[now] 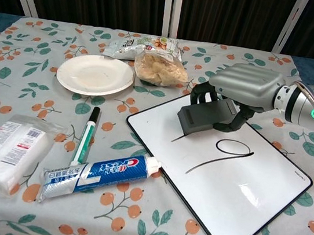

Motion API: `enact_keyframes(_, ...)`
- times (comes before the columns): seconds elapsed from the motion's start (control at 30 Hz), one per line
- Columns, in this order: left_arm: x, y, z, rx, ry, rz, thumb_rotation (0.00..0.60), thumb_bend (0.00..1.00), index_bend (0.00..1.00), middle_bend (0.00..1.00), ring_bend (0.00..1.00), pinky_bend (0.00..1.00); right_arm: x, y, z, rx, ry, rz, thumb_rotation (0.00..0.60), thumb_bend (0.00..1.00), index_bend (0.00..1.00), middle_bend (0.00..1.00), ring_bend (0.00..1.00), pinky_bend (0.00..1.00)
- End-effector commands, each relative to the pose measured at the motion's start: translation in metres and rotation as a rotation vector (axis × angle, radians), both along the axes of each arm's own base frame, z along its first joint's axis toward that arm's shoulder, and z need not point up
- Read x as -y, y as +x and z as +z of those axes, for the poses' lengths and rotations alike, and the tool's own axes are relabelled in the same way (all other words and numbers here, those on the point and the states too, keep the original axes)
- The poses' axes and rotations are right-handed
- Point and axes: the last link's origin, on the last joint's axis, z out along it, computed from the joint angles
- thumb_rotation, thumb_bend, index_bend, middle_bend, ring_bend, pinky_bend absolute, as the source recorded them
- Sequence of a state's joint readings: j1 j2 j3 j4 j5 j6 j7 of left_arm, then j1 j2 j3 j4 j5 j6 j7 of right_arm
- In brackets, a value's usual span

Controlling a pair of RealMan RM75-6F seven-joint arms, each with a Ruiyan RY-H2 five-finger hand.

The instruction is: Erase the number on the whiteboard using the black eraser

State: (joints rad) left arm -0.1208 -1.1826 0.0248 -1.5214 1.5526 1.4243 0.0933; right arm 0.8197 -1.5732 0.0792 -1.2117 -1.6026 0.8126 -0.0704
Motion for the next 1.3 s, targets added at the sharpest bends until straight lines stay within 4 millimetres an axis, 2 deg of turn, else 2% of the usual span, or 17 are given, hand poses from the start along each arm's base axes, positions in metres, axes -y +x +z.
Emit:
enact_keyframes(0.03,0.000,0.000,-0.001,0.002,-0.003,-0.001,0.600,0.00,0.09,0.08,0.04,0.19,0.003,0.002,-0.005,-0.003,-0.018,0.006,0.600,0.42,0.82,0.62,0.55,0.69)
enact_keyframes(0.27,0.001,0.001,-0.001,-0.002,-0.002,-0.002,0.600,0.00,0.09,0.08,0.04,0.19,0.008,0.005,-0.017,-0.032,-0.003,0.000,0.600,0.42,0.82,0.62,0.55,0.69)
enact_keyframes(0.5,0.001,0.000,0.002,-0.004,0.005,0.003,0.600,0.00,0.09,0.08,0.04,0.19,-0.003,0.003,-0.014,-0.044,0.059,-0.020,0.600,0.42,0.84,0.63,0.56,0.70)
enact_keyframes(0.67,0.001,0.002,0.000,-0.004,-0.001,-0.004,0.600,0.00,0.09,0.08,0.04,0.19,-0.018,-0.012,-0.004,-0.077,0.120,-0.068,0.600,0.42,0.85,0.64,0.57,0.71)
enact_keyframes(1.13,-0.001,0.006,-0.002,-0.006,-0.009,-0.012,0.600,0.00,0.09,0.08,0.04,0.19,-0.079,-0.050,0.033,-0.168,0.213,-0.060,0.600,0.42,0.85,0.64,0.57,0.71)
enact_keyframes(1.3,-0.001,0.005,-0.003,-0.006,-0.011,-0.010,0.600,0.00,0.09,0.08,0.04,0.19,-0.086,-0.054,0.038,-0.176,0.197,-0.030,0.600,0.42,0.85,0.64,0.57,0.71)
